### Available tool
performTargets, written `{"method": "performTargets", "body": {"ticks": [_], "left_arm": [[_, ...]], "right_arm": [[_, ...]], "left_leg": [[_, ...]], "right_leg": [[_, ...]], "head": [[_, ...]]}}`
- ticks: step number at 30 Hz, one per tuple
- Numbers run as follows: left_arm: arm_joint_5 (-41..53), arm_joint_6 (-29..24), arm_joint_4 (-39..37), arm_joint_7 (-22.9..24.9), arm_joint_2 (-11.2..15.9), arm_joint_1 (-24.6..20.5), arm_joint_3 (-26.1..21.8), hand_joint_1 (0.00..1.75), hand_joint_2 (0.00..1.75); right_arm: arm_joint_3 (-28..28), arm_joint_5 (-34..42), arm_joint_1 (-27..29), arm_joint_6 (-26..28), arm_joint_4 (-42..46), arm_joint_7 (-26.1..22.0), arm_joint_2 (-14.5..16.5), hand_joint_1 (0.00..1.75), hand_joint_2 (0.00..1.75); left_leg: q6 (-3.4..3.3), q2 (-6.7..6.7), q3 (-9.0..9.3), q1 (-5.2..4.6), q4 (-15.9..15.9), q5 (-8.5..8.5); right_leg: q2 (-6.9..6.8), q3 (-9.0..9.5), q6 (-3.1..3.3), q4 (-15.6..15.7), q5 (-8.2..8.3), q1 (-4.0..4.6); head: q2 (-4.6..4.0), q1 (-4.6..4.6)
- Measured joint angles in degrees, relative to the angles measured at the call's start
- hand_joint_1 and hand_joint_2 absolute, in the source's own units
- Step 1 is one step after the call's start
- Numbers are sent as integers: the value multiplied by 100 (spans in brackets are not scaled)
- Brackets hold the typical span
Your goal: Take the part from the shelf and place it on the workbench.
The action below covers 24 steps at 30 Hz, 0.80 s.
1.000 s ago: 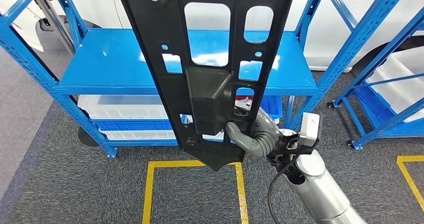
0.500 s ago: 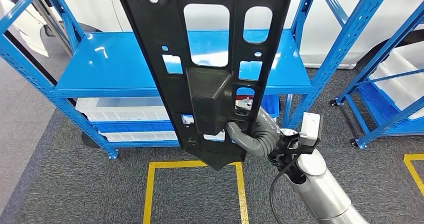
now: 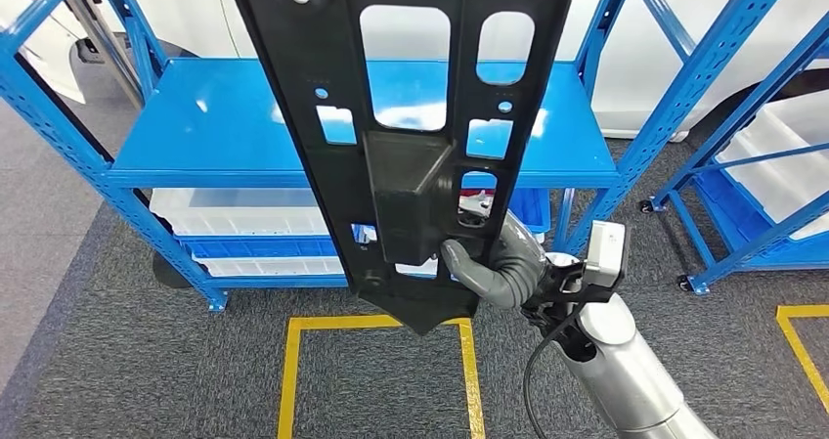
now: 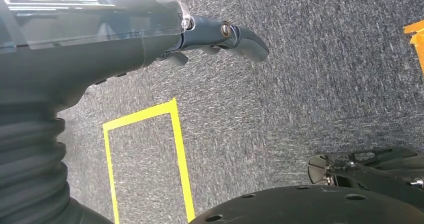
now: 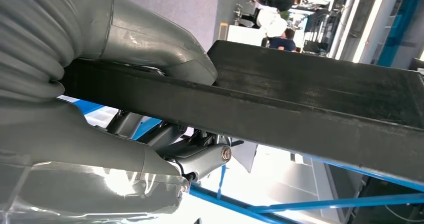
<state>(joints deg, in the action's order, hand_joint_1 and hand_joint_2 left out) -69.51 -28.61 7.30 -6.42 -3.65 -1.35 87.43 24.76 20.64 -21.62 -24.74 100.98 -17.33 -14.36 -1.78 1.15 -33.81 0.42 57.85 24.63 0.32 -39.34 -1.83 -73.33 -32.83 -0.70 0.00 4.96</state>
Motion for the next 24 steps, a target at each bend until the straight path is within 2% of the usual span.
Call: {"method": "performTargets", "body": {"ticks": [2,3,4,6,8,9,10,12,13,14,15,16,17,19,20,23,24], "left_arm": [[0,0,0,0,0,0,0,0,175],[0,0,0,0,-1,0,0,0,175],[-1,0,0,0,-1,-1,0,0,175],[-2,0,0,0,-1,-1,0,0,175],[-2,0,0,-1,4,0,0,0,175],[-2,0,0,-1,7,0,0,0,175],[-2,0,0,-1,10,-5,0,0,175],[-3,0,0,-3,11,-25,0,0,175],[-3,0,0,-5,11,-39,0,0,175],[-3,0,0,-6,11,-48,0,0,175],[-3,0,0,-7,11,-52,0,0,175],[-3,0,0,-4,11,-48,0,0,175],[-2,0,0,-2,13,-36,0,0,175],[-2,0,0,1,15,-10,0,0,175],[-1,0,0,1,15,-3,0,0,175],[0,0,0,1,10,-1,0,0,175],[0,0,0,1,7,-1,0,0,175]], "right_arm": [[0,-1,-6,0,0,0,0,175,175],[0,-1,-8,0,0,0,0,175,175],[0,1,-10,0,0,-1,0,175,175],[0,2,-13,0,0,-1,-1,175,175],[0,2,-15,0,0,-1,-2,175,175],[0,2,-17,0,1,-1,-2,175,175],[0,3,-16,0,1,-1,-1,175,175],[0,4,-15,0,1,-1,0,175,175],[0,4,-11,0,0,-1,0,175,175],[0,3,-9,0,0,-1,0,175,175],[0,3,-7,0,0,0,0,175,175],[0,2,-6,0,0,0,0,175,175],[0,2,-7,0,0,0,0,175,175],[0,1,-8,0,0,0,0,175,175],[0,1,-8,0,0,0,0,175,175],[0,1,-10,0,1,0,0,175,175],[0,1,-13,0,1,0,-1,175,175]], "left_leg": [[21,8,6,2,19,13],[41,14,4,-4,27,19],[67,17,3,-11,33,22],[131,23,0,-22,26,14],[199,20,-10,-35,42,36],[225,17,-56,-39,143,115],[245,14,-156,-41,367,260],[271,12,-498,-32,1123,648],[278,11,-668,-30,1496,781],[279,11,-765,-30,1704,803],[272,11,-755,-30,1684,704],[256,11,-634,-30,1429,514],[232,10,-432,-31,1002,290],[173,7,-75,-50,287,40],[144,8,10,-60,111,19],[68,17,27,-53,23,32],[39,14,31,-39,1,21]], "right_leg": [[-2,367,13,783,411,-17],[0,546,34,1149,552,-6],[4,657,62,1387,613,8],[11,689,130,1489,616,39],[9,688,211,1537,633,11],[4,694,251,1562,650,-5],[-3,701,284,1584,666,-16],[-19,701,320,1585,670,5],[-24,703,328,1582,668,20],[-26,707,335,1579,664,33],[-23,715,339,1574,658,44],[-16,727,341,1569,649,52],[-7,739,338,1562,637,59],[11,744,309,1548,609,78],[16,742,285,1540,598,84],[18,733,194,1518,573,87],[14,702,160,1445,513,86]], "head": [[0,0],[0,0],[0,-1],[0,-1],[0,0],[0,0],[0,0],[0,0],[0,0],[0,0],[0,0],[0,0],[0,0],[0,0],[0,0],[0,0],[0,0]]}}
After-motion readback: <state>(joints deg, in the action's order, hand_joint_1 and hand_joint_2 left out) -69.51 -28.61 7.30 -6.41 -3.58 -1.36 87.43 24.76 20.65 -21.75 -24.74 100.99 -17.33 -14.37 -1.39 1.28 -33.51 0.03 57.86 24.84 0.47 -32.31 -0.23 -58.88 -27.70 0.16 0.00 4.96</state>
